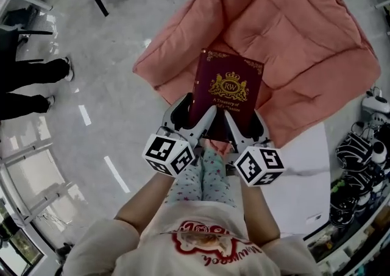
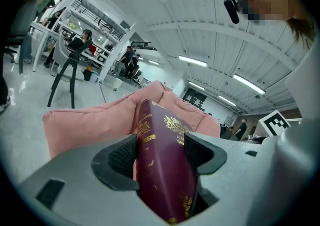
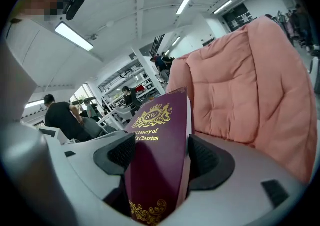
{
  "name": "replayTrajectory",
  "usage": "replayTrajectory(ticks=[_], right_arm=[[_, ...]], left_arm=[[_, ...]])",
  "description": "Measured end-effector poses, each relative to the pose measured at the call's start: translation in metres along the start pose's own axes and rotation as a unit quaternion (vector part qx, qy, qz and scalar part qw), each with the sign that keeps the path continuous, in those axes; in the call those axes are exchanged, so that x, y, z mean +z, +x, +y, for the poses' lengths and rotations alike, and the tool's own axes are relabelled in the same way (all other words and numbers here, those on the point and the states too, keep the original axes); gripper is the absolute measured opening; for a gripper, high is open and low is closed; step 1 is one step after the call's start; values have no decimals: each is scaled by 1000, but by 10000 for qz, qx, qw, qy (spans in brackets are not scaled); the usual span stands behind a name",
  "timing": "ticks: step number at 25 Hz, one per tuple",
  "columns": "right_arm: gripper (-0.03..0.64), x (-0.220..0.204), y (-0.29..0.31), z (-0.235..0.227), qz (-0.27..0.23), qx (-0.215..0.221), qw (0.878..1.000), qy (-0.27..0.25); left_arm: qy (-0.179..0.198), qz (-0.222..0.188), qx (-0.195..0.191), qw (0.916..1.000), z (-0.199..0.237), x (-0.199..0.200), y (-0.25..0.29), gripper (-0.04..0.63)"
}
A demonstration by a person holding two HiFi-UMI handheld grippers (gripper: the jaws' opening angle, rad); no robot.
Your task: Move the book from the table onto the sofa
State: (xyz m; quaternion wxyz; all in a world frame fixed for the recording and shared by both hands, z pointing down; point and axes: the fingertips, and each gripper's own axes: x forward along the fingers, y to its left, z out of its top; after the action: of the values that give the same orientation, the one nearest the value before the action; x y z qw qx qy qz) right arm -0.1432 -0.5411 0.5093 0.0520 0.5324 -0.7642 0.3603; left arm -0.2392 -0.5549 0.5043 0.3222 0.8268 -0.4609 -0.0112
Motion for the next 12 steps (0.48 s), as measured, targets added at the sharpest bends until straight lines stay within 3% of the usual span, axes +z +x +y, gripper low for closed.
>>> replayTrajectory(ticks=[12], right_arm=[[321, -75, 50, -47, 402, -287, 9981, 370]], left_arm=[[-46, 508, 100, 9986, 59, -75, 30, 287]])
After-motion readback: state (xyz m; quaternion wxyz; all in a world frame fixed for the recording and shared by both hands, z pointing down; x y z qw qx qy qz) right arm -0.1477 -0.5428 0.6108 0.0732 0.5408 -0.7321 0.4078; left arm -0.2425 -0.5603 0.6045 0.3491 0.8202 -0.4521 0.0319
